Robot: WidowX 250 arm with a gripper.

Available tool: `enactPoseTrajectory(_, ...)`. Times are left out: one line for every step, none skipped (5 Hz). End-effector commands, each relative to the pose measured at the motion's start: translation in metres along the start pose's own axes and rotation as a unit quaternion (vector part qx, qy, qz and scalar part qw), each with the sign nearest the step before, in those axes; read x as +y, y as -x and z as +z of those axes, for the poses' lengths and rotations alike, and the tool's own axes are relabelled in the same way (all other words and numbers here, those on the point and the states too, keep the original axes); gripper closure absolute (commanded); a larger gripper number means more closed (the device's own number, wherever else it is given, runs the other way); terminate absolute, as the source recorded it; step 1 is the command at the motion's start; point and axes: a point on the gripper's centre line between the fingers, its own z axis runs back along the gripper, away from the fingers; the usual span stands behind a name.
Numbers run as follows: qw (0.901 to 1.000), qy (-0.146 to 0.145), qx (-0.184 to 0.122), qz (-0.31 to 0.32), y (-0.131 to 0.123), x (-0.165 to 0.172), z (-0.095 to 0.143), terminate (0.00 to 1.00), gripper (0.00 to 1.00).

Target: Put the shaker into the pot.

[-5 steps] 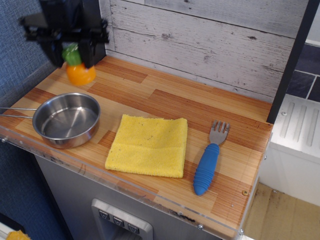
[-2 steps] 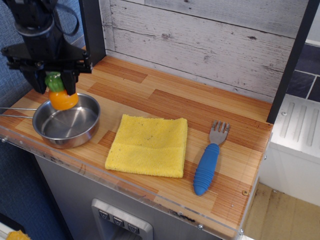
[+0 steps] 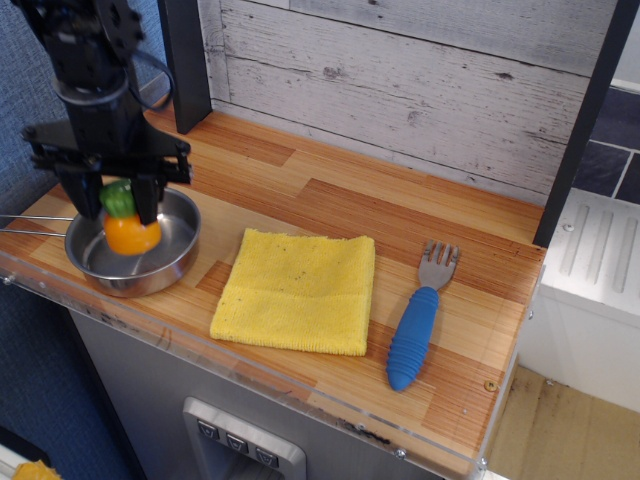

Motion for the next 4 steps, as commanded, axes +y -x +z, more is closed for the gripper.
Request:
enactPoseTrajectory(0.9998,-0.01,-0.018,-0.006,-0.008,-0.001,0.0,0.0,1.0)
enactPoseTrajectory(0.9997,0.006,-0.023,-0.006,-0.012,-0.001,-0.009,0.0,1.0)
enactPoseTrajectory(0.9997,0.002,-0.024,-0.009,-0.013,-0.001,-0.016,0.0,1.0)
enactPoseTrajectory(0.9996,-0.006,-0.026,-0.004,-0.015,-0.001,-0.016,0.0,1.0)
